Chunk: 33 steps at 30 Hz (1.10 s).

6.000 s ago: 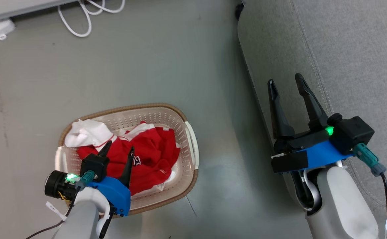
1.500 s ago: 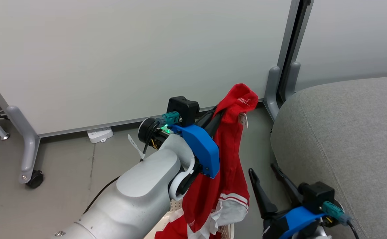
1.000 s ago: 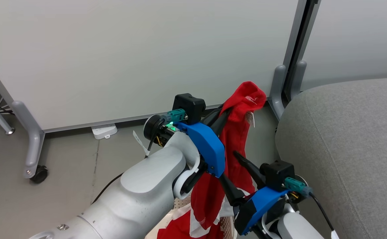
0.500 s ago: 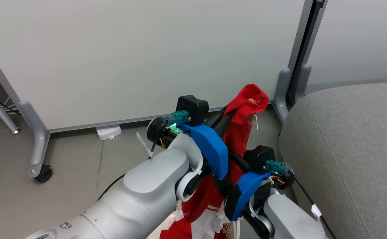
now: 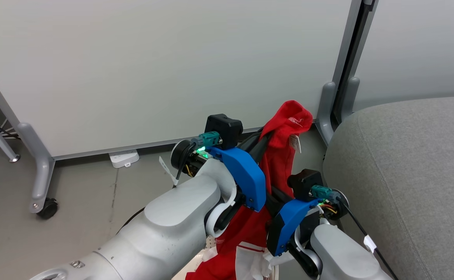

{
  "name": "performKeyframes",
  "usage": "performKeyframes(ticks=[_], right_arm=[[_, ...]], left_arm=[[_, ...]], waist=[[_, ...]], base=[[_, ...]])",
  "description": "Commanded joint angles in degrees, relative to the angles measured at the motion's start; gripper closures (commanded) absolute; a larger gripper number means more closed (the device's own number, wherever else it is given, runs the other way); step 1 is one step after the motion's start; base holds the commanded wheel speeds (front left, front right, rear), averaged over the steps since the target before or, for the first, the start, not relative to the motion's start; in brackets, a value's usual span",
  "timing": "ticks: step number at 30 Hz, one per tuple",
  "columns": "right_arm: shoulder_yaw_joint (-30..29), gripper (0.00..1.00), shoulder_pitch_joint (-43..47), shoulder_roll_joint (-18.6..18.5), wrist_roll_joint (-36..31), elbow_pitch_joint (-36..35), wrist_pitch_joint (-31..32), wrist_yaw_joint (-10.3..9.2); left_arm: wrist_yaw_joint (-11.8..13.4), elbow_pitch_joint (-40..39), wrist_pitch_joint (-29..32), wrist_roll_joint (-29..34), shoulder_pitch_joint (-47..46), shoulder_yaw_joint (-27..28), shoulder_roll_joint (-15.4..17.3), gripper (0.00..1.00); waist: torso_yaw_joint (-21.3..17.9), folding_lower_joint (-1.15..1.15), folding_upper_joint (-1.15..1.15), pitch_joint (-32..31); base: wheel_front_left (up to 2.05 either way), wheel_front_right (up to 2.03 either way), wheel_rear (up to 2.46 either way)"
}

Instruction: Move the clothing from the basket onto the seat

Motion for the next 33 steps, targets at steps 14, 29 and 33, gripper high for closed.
performKeyframes(ticks=[14, 29, 33], right_arm=[[0.8, 1.00, -1.6, -0.1, 1.1, 0.9, -0.8, -0.04], [1.2, 1.00, -1.8, -0.1, 2.2, 1.2, -0.8, -0.04], [0.4, 1.00, -1.8, -0.1, 1.5, 2.1, -1.1, -0.04]], left_arm=[[-0.3, 0.9, -0.8, -0.6, -1.4, -0.6, 0.1, 1.00], [-2.2, 2.5, -3.1, 1.8, 0.0, -0.7, 0.1, 0.00], [-4.8, 2.7, -4.2, 4.2, 2.1, 0.6, 1.0, 0.00]], waist=[[-0.8, 0.00, 0.00, 0.2], [-0.8, 0.00, 0.00, 0.3], [-0.5, 0.00, 0.00, 0.5]], base=[[0.00, 0.00, 0.00], [0.00, 0.00, 0.00], [0.00, 0.00, 0.00]])
